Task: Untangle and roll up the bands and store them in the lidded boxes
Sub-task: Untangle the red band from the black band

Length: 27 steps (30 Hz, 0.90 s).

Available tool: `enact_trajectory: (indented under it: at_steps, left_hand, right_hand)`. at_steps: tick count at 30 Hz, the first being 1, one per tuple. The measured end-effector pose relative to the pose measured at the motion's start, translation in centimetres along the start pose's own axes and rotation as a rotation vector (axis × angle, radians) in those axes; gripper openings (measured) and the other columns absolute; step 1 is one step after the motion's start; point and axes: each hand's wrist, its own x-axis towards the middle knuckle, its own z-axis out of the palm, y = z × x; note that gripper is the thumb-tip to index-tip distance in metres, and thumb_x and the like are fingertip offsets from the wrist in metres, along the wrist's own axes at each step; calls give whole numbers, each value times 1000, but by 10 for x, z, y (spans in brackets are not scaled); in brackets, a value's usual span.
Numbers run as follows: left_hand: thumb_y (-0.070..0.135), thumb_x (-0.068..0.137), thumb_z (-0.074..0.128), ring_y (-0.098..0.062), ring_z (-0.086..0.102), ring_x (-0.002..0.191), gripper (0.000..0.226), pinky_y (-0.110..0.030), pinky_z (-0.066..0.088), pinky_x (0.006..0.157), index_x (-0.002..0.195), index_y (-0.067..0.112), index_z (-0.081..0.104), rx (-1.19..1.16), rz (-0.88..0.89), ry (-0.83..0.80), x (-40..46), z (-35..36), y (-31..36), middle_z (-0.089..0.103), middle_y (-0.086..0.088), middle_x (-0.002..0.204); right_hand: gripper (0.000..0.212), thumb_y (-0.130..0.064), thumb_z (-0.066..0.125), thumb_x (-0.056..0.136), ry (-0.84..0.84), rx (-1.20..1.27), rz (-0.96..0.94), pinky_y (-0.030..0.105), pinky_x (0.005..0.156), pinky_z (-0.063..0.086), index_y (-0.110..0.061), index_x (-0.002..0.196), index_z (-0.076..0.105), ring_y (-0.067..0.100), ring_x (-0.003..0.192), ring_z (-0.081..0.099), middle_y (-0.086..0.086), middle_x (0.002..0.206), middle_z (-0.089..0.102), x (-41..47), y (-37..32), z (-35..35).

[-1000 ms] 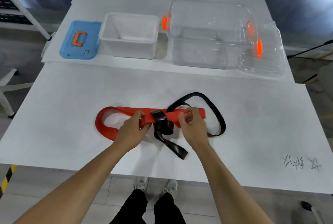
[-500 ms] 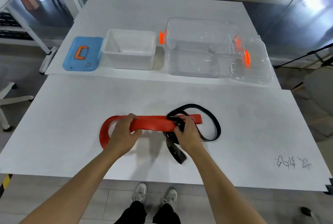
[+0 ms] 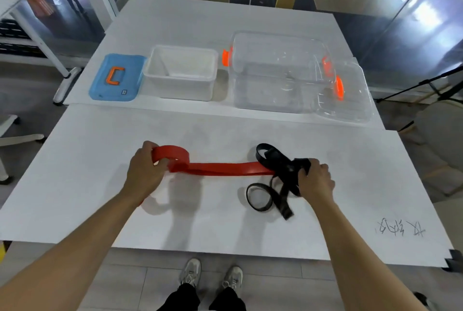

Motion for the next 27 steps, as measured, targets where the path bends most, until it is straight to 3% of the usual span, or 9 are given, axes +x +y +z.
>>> enact_trajectory:
  at_steps: [5, 8, 12, 17, 21, 25, 27]
  left_hand:
    - [23, 93, 64, -30, 58, 93, 32, -37, 43, 77, 117, 10, 48, -76, -113, -34, -13, 16, -3, 61, -8, 104]
    - [31, 93, 68, -30, 64, 86, 35, -34, 47, 66, 113, 14, 46, -62, -113, -150, -20, 31, -3, 62, -4, 92]
    - [31, 89, 73, -14, 60, 75, 37, -24, 44, 61, 111, 17, 46, 40, -32, -263, -24, 55, 1, 61, 1, 88]
    - [45, 72, 82, -24, 60, 89, 50, -37, 50, 74, 102, 20, 51, 243, 63, -407, -14, 81, -4, 59, 1, 95]
    - [53, 70, 77, -28, 55, 106, 65, -43, 47, 92, 123, 22, 55, 408, 171, -450, -8, 99, -4, 56, -2, 115]
    - [51, 71, 71, -29, 55, 110, 55, -42, 46, 93, 121, 31, 60, 454, 234, -449, 2, 110, -9, 56, 0, 121]
    - [49, 70, 72, -31, 54, 116, 62, -42, 44, 96, 127, 29, 59, 521, 280, -394, 7, 111, -10, 54, -2, 130]
  right_hand:
    - [32, -14, 54, 102, 388, -73, 84, 51, 101, 35, -6, 132, 56, 43, 115, 53, 25, 126, 56, 4, 0, -18]
    - [41, -17, 57, 101, 436, -13, 53, 54, 103, 34, -9, 142, 51, 45, 117, 54, 25, 126, 58, 8, 5, -20]
    - [49, -18, 55, 100, 307, -15, -37, 51, 112, 30, -19, 148, 46, 41, 120, 55, 19, 128, 61, 9, 6, -5]
    - [56, -21, 59, 98, 76, -58, -59, 51, 113, 31, -20, 152, 43, 40, 134, 48, 16, 146, 51, 3, 7, 23]
    - [56, -21, 61, 96, 1, -52, -152, 50, 112, 33, -18, 150, 47, 37, 133, 47, 12, 143, 52, -8, 2, 46]
    - [58, -23, 60, 97, -87, -63, -202, 48, 112, 36, -20, 153, 45, 35, 132, 49, 10, 142, 53, -13, -4, 66]
    - [59, -22, 59, 97, -118, -75, -225, 50, 115, 35, -22, 153, 44, 35, 133, 49, 10, 138, 55, -15, -9, 73]
